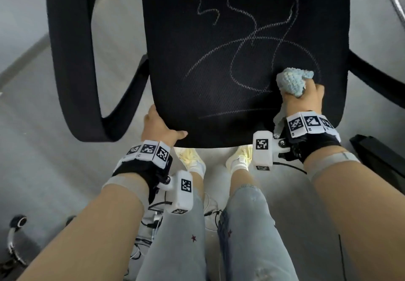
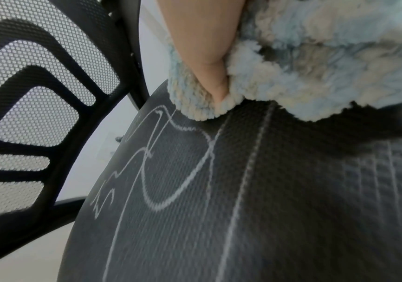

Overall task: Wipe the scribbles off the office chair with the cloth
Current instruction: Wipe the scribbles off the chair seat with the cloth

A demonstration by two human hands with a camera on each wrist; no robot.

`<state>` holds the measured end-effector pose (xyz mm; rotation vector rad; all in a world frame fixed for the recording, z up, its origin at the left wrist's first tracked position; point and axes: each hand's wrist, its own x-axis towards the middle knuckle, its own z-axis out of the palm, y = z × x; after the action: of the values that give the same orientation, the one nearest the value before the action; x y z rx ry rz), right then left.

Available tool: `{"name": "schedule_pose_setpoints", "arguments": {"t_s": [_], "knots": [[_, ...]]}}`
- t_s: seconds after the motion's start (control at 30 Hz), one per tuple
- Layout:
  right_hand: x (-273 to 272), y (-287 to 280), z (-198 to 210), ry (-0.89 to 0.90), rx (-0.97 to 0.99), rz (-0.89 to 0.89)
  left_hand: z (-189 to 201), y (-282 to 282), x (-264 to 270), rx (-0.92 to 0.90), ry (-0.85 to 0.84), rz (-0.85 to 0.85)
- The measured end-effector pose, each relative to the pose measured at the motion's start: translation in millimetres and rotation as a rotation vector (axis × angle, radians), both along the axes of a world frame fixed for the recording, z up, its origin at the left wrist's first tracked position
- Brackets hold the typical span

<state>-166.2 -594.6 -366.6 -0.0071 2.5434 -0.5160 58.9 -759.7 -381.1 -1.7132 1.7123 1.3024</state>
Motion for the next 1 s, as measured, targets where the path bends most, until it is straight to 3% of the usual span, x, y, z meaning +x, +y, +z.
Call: {"name": "schedule_pose_setpoints", "arguments": {"t_s": [0.07, 0.23, 0.33, 0.4, 0.43, 0.53, 0.57, 0.67, 0.8, 0.9, 0.97, 1.0], "knots": [[13.3, -18.4, 1.4, -0.055, 0.055, 0.139, -3.1, 9.3, -8.2, 0.012, -0.047, -0.064], [76.8, -52.4, -1.4, -0.194, -0.007, 0.906, -10.7, 29.1, -32.8, 0.021, -0.154, -0.041], [65.3, -42.2, -0.5, -0.244, -0.002, 1.179, -10.9, 29.0, -35.8, -0.009, -0.184, -0.027], [40.8, -28.2, -4.2, -0.238, 0.052, 1.167, -7.4, 30.2, -36.1, -0.061, -0.188, -0.058], [25.2, -19.5, -3.8, -0.236, 0.061, 1.027, -5.2, 31.4, -36.4, -0.086, -0.186, -0.082], [-16.8, 11.2, -2.0, -0.143, 0.079, 0.362, -0.7, 35.8, -34.5, -0.135, -0.161, -0.168], [-21.2, 16.2, -0.9, -0.102, 0.123, 0.28, 0.9, 36.4, -34.0, -0.132, -0.153, -0.19], [4.1, -1.2, -2.4, -0.024, 0.181, 0.416, 2.3, 35.9, -33.7, -0.093, -0.149, -0.202], [80.7, -53.5, -2.5, -0.203, 0.032, 1.064, -0.1, 35.1, -30.3, -0.082, -0.122, -0.182], [90.3, -58.1, 1.4, -0.241, -0.065, 1.415, 0.1, 32.8, -24.9, -0.099, -0.098, -0.222], [63.2, -46.8, -1.9, -0.188, -0.033, 1.366, 0.9, 33.2, -21.2, -0.084, -0.068, -0.227], [43.1, -37.7, -0.3, -0.163, -0.035, 1.167, 1.8, 34.2, -21.4, -0.08, -0.065, -0.224]]}}
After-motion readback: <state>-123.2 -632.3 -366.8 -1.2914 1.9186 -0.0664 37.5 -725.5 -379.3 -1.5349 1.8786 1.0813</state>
